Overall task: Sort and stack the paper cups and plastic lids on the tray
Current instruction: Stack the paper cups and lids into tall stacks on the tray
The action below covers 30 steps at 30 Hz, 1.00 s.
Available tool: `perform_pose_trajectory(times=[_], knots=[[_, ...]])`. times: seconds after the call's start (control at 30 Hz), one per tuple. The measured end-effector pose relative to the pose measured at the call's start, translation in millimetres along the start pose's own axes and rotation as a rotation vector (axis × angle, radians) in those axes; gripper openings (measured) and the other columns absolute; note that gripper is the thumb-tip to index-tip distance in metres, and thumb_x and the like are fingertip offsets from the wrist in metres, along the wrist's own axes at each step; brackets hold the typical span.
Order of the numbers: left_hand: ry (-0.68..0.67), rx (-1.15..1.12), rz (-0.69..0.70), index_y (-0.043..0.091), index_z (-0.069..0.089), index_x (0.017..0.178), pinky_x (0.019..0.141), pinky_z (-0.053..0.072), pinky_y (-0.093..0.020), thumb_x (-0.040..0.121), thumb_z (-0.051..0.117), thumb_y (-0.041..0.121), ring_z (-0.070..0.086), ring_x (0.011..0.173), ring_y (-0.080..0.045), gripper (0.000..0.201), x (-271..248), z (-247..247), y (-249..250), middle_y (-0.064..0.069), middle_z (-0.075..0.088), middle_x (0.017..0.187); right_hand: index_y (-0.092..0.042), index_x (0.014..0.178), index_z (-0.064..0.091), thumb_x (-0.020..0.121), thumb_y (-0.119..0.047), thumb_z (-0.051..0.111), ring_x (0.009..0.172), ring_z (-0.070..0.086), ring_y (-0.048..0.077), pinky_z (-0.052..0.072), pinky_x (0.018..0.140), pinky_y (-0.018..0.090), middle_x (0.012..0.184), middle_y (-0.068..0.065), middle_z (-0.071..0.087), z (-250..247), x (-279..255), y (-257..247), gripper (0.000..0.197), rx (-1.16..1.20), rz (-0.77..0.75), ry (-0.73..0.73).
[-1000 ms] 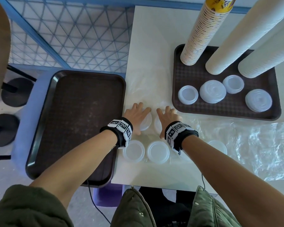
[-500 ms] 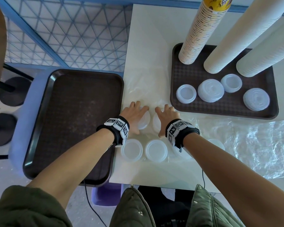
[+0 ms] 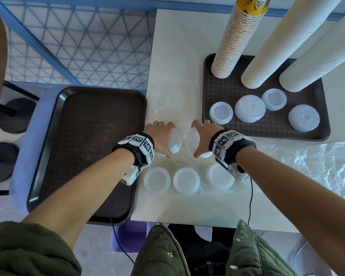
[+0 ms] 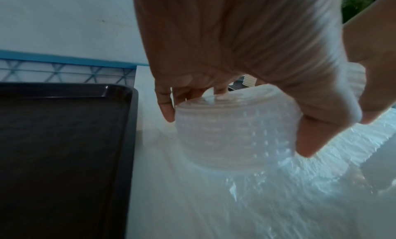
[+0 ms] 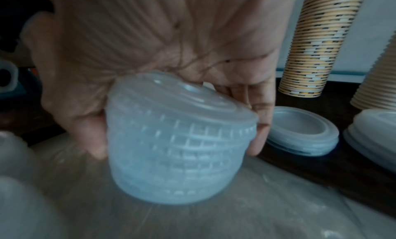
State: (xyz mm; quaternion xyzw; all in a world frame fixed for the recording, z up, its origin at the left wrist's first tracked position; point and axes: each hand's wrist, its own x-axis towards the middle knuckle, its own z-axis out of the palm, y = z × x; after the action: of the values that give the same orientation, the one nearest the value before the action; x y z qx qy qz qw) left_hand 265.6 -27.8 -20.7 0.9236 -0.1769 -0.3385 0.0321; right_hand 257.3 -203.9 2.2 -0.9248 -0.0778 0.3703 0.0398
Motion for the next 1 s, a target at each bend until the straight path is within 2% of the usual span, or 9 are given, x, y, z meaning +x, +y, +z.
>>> perform_pose_trajectory(times=[0.07, 0.17, 0.23, 0.33, 0.47, 0.57, 0.67, 0.8, 1.0], knots=[[-0.017, -0.02, -0.027, 0.02, 0.03, 0.13, 0.093, 0.033, -0.038, 0.058, 0.076, 0.043, 0.042, 0.115, -0.028, 0.088, -1.4, -3.0, 0.6, -0.008, 0.048, 0.122, -0.024, 0.129, 0.028, 0.055, -0.043, 0.081, 0.087, 0.05, 0.025, 0.051, 0.072, 0.037, 0.107, 0.008, 0.043, -4.5, -3.1, 1.4, 0.094, 0.03, 0.009, -0.002], [-0.031, -0.061, -0.065, 0.021, 0.028, 0.132, 0.091, 0.032, -0.037, 0.06, 0.075, 0.043, 0.042, 0.116, -0.028, 0.089, -3.8, -10.0, 1.7, -0.007, 0.049, 0.123, -0.025, 0.129, 0.027, 0.055, -0.043, 0.079, 0.083, 0.051, 0.025, 0.051, 0.07, 0.037, 0.1, 0.005, 0.04, -9.6, -8.8, 1.4, 0.092, 0.046, 0.014, -0.001], [-0.063, -0.129, -0.087, 0.02, 0.027, 0.134, 0.086, 0.035, -0.035, 0.063, 0.074, 0.042, 0.045, 0.114, -0.027, 0.088, -6.0, -15.5, 1.3, -0.006, 0.05, 0.123, -0.025, 0.129, 0.027, 0.055, -0.044, 0.079, 0.084, 0.052, 0.025, 0.053, 0.072, 0.04, 0.1, 0.005, 0.041, -11.8, -12.2, 1.6, 0.092, 0.047, 0.012, -0.007], [-0.142, -0.259, -0.121, 0.017, 0.023, 0.138, 0.082, 0.047, -0.031, 0.067, 0.075, 0.038, 0.052, 0.104, -0.025, 0.091, -9.9, -25.5, -0.2, -0.007, 0.05, 0.123, -0.025, 0.13, 0.026, 0.057, -0.043, 0.079, 0.086, 0.053, 0.026, 0.054, 0.075, 0.043, 0.1, 0.004, 0.044, -15.0, -18.5, 5.2, 0.092, 0.103, 0.011, -0.022], [-0.076, -0.199, -0.123, 0.017, 0.021, 0.139, 0.087, 0.048, -0.035, 0.063, 0.077, 0.04, 0.052, 0.109, -0.029, 0.097, -17.6, -43.9, 7.2, -0.01, 0.046, 0.126, -0.024, 0.133, 0.027, 0.058, -0.041, 0.08, 0.097, 0.055, 0.028, 0.053, 0.08, 0.042, 0.111, 0.005, 0.049, -23.4, -32.3, 26.3, 0.093, 0.206, 0.017, 0.016], [0.09, -0.056, -0.036, 0.02, 0.023, 0.135, 0.079, 0.043, -0.032, 0.059, 0.078, 0.039, 0.05, 0.107, -0.031, 0.096, -21.9, -61.8, 23.8, -0.011, 0.04, 0.125, -0.028, 0.127, 0.028, 0.055, -0.044, 0.078, 0.094, 0.054, 0.028, 0.052, 0.079, 0.042, 0.11, 0.003, 0.05, -31.5, -47.0, 57.7, 0.089, 0.227, 0.072, 0.076], [0.174, -0.068, 0.014, 0.02, 0.023, 0.135, 0.08, 0.04, -0.033, 0.061, 0.078, 0.036, 0.049, 0.109, -0.033, 0.094, -18.7, -79.0, 49.3, -0.012, 0.038, 0.127, -0.025, 0.13, 0.027, 0.059, -0.041, 0.079, 0.101, 0.053, 0.031, 0.047, 0.077, 0.039, 0.116, 0.006, 0.047, -39.7, -63.5, 100.1, 0.09, 0.174, 0.137, 0.151], [0.195, -0.155, 0.041, 0.018, 0.024, 0.133, 0.082, 0.04, -0.033, 0.062, 0.079, 0.038, 0.049, 0.109, -0.033, 0.092, 2.5, -94.3, 96.6, -0.012, 0.039, 0.127, -0.025, 0.129, 0.027, 0.055, -0.043, 0.08, 0.106, 0.054, 0.033, 0.048, 0.079, 0.039, 0.121, 0.009, 0.046, -45.0, -83.7, 168.6, 0.092, 0.118, 0.239, 0.215], [0.202, -0.174, 0.027, 0.017, 0.028, 0.126, 0.086, 0.045, -0.04, 0.059, 0.079, 0.04, 0.049, 0.106, -0.032, 0.087, 45.3, -99.3, 172.8, -0.012, 0.041, 0.12, -0.024, 0.126, 0.03, 0.052, -0.039, 0.078, 0.103, 0.054, 0.035, 0.05, 0.079, 0.04, 0.109, 0.01, 0.043, -54.0, -94.2, 260.3, 0.09, 0.128, 0.346, 0.251]])
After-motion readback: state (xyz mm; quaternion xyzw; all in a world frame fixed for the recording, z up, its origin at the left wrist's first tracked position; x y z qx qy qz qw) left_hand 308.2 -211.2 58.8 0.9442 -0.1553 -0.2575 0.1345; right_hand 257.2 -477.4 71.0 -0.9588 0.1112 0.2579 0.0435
